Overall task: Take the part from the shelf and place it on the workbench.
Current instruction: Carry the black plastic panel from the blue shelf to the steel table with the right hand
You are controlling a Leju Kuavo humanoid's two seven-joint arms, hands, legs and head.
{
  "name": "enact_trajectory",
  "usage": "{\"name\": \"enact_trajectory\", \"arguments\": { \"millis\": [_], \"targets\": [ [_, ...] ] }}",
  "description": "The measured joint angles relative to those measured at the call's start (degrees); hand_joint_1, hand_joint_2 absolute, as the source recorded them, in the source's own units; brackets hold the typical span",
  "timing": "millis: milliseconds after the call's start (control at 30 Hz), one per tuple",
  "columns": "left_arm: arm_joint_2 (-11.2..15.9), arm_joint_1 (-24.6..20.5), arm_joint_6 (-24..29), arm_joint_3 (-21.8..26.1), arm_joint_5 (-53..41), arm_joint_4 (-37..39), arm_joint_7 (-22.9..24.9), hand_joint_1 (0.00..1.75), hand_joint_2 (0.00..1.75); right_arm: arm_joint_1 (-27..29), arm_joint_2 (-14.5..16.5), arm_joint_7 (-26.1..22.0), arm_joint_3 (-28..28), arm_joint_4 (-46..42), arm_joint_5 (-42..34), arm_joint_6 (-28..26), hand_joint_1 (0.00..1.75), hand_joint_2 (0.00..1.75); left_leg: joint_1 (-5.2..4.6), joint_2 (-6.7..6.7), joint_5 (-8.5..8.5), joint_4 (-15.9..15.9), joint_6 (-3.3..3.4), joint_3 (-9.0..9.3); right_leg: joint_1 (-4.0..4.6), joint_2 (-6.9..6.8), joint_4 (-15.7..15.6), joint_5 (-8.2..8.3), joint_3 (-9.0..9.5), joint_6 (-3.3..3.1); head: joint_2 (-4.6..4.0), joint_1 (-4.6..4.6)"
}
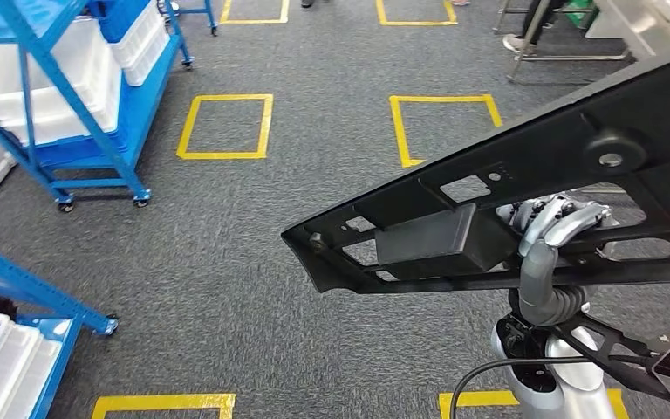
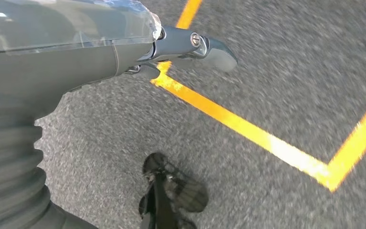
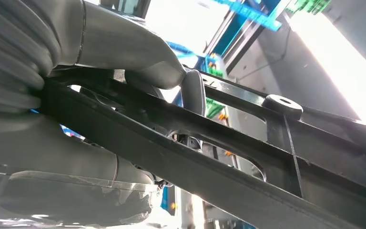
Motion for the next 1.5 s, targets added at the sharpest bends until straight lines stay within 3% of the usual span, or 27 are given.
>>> {"name": "enact_trajectory", "arguments": {
  "millis": [67,133,200,267,333,400,433,467,567,633,700,733,800,867,933,967,1000,1033,1100,1133,1200,1233,1300,1367,1433,1467,1500],
  "targets": [
    [-0.09,-0.15,0.11,0.01,-0.02,0.00,0.31,0.00,1.75,-0.82,0.00,0.01,0.96,0.35,0.38,-0.99,1.75,1.75,0.21,-2.66,3.51,-7.55,0.28,3.01,-0.05,1.57,0.50,-0.18,-0.21,0.41,0.00,0.04],
    [-0.15,-0.30,0.21,0.01,-0.11,0.00,0.66,0.00,1.75,-1.62,0.00,0.09,2.02,0.60,0.78,-2.12,1.75,1.75,0.22,-4.40,4.20,-10.79,0.62,4.26,-0.26,2.96,0.80,-0.13,-0.78,1.11,0.01,-0.01],
    [-0.22,-0.57,0.17,0.00,-0.19,0.00,0.85,0.00,1.75,-2.04,-0.02,0.31,2.87,0.68,1.20,-3.10,1.75,1.75,0.08,-3.34,4.37,-11.15,1.23,4.40,-0.54,3.90,0.75,0.10,-1.24,1.87,0.01,-0.11],
    [-0.29,-0.83,-0.04,0.00,-0.38,0.00,0.84,0.00,1.75,-2.39,-0.15,0.74,3.49,0.67,1.47,-3.91,1.75,1.75,0.11,-1.88,4.77,-11.68,2.00,4.64,-0.40,1.35,2.41,-0.99,-2.13,2.43,0.00,0.06],
    [-0.32,-0.81,-0.39,-0.01,-0.65,0.00,0.76,0.00,1.75,-2.67,-0.28,1.09,4.12,0.67,1.62,-4.66,1.75,1.75,-0.01,-0.24,4.87,-11.98,2.50,4.75,-0.31,-2.60,8.48,-4.31,-5.03,2.93,0.00,0.30],
    [-0.31,-0.67,-0.63,-0.02,-0.84,0.00,0.73,0.00,1.75,-2.56,-0.38,1.17,4.63,0.71,1.79,-5.00,1.75,1.75,-0.19,1.45,4.73,-11.96,2.67,4.73,-0.58,-3.81,15.59,-7.17,-8.55,3.37,0.00,0.37],
    [-0.32,-0.66,-0.69,-0.03,-0.96,0.00,0.77,0.00,1.75,-2.40,-0.42,1.18,4.81,0.74,1.90,-5.04,1.75,1.75,-0.24,2.29,4.63,-11.95,2.67,4.74,-0.68,-3.97,16.92,-7.22,-9.24,3.49,0.00,0.37],
    [-0.35,-0.71,-0.71,-0.04,-1.09,0.00,0.87,0.00,1.75,-2.27,-0.45,1.19,4.96,0.76,2.01,-5.03,1.75,1.75,-0.27,3.08,4.52,-11.94,2.62,4.81,-0.73,-4.16,15.92,-6.22,-8.71,3.51,0.00,0.38],
    [-0.61,-0.95,-0.34,-0.08,-1.37,0.00,1.35,0.00,1.75,-2.16,-0.46,1.23,5.22,0.77,2.25,-4.95,1.75,1.75,-0.47,5.13,4.02,-11.91,2.19,5.40,-0.26,-7.16,4.37,-1.31,-2.47,2.87,0.00,0.38],
    [-0.76,-1.06,0.01,-0.09,-1.40,0.00,1.73,0.00,1.75,-2.18,-0.45,1.27,5.34,0.79,2.31,-4.83,1.75,1.75,-0.66,6.26,3.67,-11.91,1.63,5.75,0.31,-8.52,0.50,-0.52,-0.51,2.07,0.00,0.36],
    [-0.85,-1.21,0.16,-0.09,-1.37,0.00,1.98,0.00,1.75,-2.14,-0.45,1.31,5.43,0.83,2.38,-4.73,1.75,1.75,-0.71,7.49,3.39,-12.06,0.99,6.20,0.45,-7.19,0.25,-0.51,-0.51,1.44,0.01,0.32],
    [-0.88,-1.34,0.18,-0.09,-1.31,0.00,2.04,0.00,1.75,-2.09,-0.44,1.31,5.45,0.84,2.42,-4.69,1.75,1.75,-0.62,7.25,3.06,-11.88,0.67,6.42,0.32,-6.50,-0.05,-0.38,-0.29,1.17,0.01,0.29],
    [-1.00,-1.46,0.15,-0.09,-1.10,0.00,2.04,0.00,1.75,-2.16,-0.37,1.28,5.54,0.89,2.47,-4.60,1.75,1.75,-0.40,4.51,0.99,-8.84,0.19,5.47,-0.05,-5.21,-0.69,-0.07,0.27,0.57,0.01,0.13],
    [-1.10,-1.29,0.22,-0.07,-0.85,0.00,2.13,0.00,1.75,-2.17,-0.18,1.24,5.77,0.98,2.49,-4.40,1.75,1.75,-0.16,1.36,-2.65,-1.23,-0.06,1.84,-0.16,-3.81,-0.81,0.00,0.40,0.23,0.00,-0.04],
    [-1.17,-1.05,0.50,-0.05,-0.72,0.00,2.40,0.00,1.75,-2.00,0.01,1.22,5.96,1.04,2.51,-4.09,1.75,1.75,-0.10,0.64,-4.21,4.75,-0.24,-1.53,-0.13,-2.09,-0.63,-0.06,0.37,0.15,0.00,-0.08],
    [-1.22,-1.02,0.64,-0.04,-0.71,0.00,2.54,0.00,1.75,-1.96,0.05,1.22,6.00,1.05,2.52,-3.96,1.75,1.75,-0.07,0.56,-3.24,4.71,-0.26,-1.85,-0.15,-1.23,-0.49,-0.12,0.38,0.19,0.00,-0.09],
    [-1.28,-1.04,0.76,-0.04,-0.71,0.00,2.66,0.00,1.75,-1.94,0.09,1.22,6.04,1.05,2.55,-3.84,1.75,1.75,0.02,0.30,-1.19,2.31,-0.26,-1.06,-0.20,-0.36,-0.30,-0.21,0.43,0.30,0.00,-0.09],
    [-1.33,-1.07,0.82,-0.04,-0.72,0.00,2.73,0.00,1.75,-1.95,0.13,1.22,6.07,1.04,2.60,-3.79,1.75,1.75,0.18,-0.60,1.30,-1.66,-0.23,0.50,-0.26,0.47,-0.08,-0.35,0.44,0.48,0.00,-0.10],
    [-1.38,-1.10,0.84,-0.05,-0.76,0.00,2.78,0.00,1.75,-2.01,0.26,1.23,6.14,1.02,2.74,-3.75,1.75,1.75,0.58,-3.45,4.14,-8.65,-0.11,3.40,-0.25,1.99,0.50,-0.61,0.14,1.02,0.01,-0.08],
    [-1.40,-1.11,0.84,-0.05,-0.78,0.00,2.82,0.00,1.75,-2.03,0.32,1.23,6.17,1.00,2.80,-3.75,1.75,1.75,0.65,-4.43,4.40,-10.26,0.04,4.06,-0.28,2.70,0.68,-0.60,-0.18,1.36,0.01,-0.08],
    [-1.45,-1.22,0.84,-0.05,-0.80,0.00,2.88,0.00,1.75,-1.99,0.39,1.25,6.22,0.98,2.88,-3.75,1.75,1.75,0.53,-3.97,4.26,-10.78,0.61,4.25,-0.52,4.12,0.65,-0.30,-0.75,2.14,0.01,-0.07],
    [-1.51,-1.33,0.84,-0.04,-0.80,0.00,2.88,0.00,1.75,-1.96,0.39,1.25,6.24,0.96,2.88,-3.75,1.75,1.75,0.47,-3.24,4.42,-11.00,1.01,4.29,-0.61,3.89,0.70,-0.35,-0.94,2.48,0.00,-0.08],
    [-1.62,-1.45,0.84,-0.04,-0.81,0.00,2.87,0.00,1.75,-2.05,0.39,1.25,6.25,0.91,2.88,-3.75,1.75,1.75,0.47,-1.65,4.69,-11.45,1.80,4.41,-0.51,0.67,3.13,-2.00,-2.28,2.97,0.00,0.22],
    [-1.68,-1.27,0.84,-0.04,-0.81,0.00,2.86,0.00,1.75,-2.13,0.40,1.25,6.30,0.88,2.88,-3.75,1.75,1.75,0.27,0.09,4.65,-11.57,2.28,4.42,-0.43,-3.07,10.19,-5.59,-5.74,3.33,0.00,0.52],
    [-1.69,-1.10,0.82,-0.04,-0.81,0.00,2.82,0.00,1.75,-2.04,0.43,1.25,6.38,0.89,2.89,-3.75,1.75,1.75,0.10,1.88,4.50,-11.55,2.42,4.41,-0.61,-3.96,16.89,-7.75,-9.03,3.58,0.00,0.52],
    [-1.69,-1.13,0.73,-0.04,-0.81,0.00,2.74,0.00,1.75,-2.00,0.44,1.25,6.42,0.90,2.91,-3.74,1.75,1.75,0.06,2.71,4.40,-11.54,2.43,4.45,-0.68,-4.11,17.40,-7.33,-9.24,3.59,0.00,0.52],
    [-1.70,-1.19,0.57,-0.04,-0.83,0.00,2.57,0.00,1.75,-1.97,0.43,1.25,6.42,0.89,2.95,-3.74,1.75,1.75,0.02,3.48,4.29,-11.53,2.37,4.57,-0.69,-4.42,15.31,-5.86,-8.09,3.50,0.00,0.54]
  ]
}}
